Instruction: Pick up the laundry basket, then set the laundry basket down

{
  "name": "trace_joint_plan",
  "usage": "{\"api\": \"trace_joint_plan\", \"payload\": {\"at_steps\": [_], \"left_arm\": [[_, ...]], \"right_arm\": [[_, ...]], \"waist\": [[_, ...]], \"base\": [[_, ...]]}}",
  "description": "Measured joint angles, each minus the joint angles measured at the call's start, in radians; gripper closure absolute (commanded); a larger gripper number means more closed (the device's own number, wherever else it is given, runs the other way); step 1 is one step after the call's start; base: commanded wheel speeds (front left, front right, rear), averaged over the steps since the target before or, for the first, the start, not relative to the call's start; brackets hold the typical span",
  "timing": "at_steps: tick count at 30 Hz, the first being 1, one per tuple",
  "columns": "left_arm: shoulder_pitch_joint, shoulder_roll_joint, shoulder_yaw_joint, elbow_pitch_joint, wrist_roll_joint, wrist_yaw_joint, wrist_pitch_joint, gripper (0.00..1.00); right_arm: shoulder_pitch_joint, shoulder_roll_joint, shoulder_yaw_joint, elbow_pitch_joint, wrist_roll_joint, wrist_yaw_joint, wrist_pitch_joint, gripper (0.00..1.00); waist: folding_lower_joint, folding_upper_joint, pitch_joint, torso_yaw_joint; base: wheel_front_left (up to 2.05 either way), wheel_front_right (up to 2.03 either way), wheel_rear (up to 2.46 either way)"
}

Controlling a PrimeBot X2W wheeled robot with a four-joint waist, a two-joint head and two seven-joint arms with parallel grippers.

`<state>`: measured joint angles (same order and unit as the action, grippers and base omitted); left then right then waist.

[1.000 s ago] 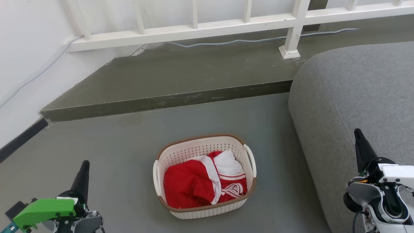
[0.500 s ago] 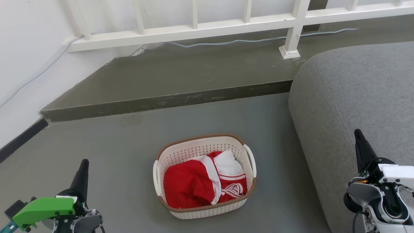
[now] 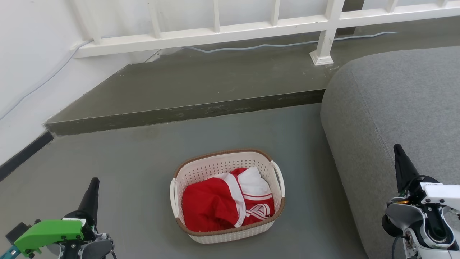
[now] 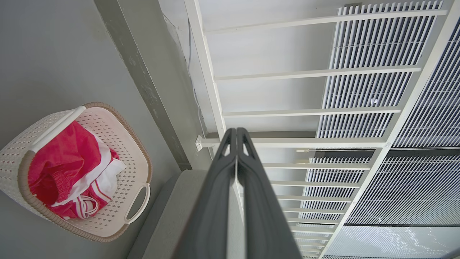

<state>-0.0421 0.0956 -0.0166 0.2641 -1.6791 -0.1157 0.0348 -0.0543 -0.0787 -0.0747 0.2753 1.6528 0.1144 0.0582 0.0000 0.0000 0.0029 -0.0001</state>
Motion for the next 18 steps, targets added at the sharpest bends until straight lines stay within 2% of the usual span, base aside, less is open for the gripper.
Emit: {"api": "trace_joint_plan", "payload": {"at_steps": [18], "left_arm": [[-0.001,0.000,0.003,0.007,0.000,-0.004,0.001,1.00]], "right_arm": [[0.000,0.000,-0.001,0.002,0.000,0.000,0.001,1.00]], "waist": [[0.0000,0.0000,0.000,0.000]], "base": [[0.00,0.00,0.00]]}}
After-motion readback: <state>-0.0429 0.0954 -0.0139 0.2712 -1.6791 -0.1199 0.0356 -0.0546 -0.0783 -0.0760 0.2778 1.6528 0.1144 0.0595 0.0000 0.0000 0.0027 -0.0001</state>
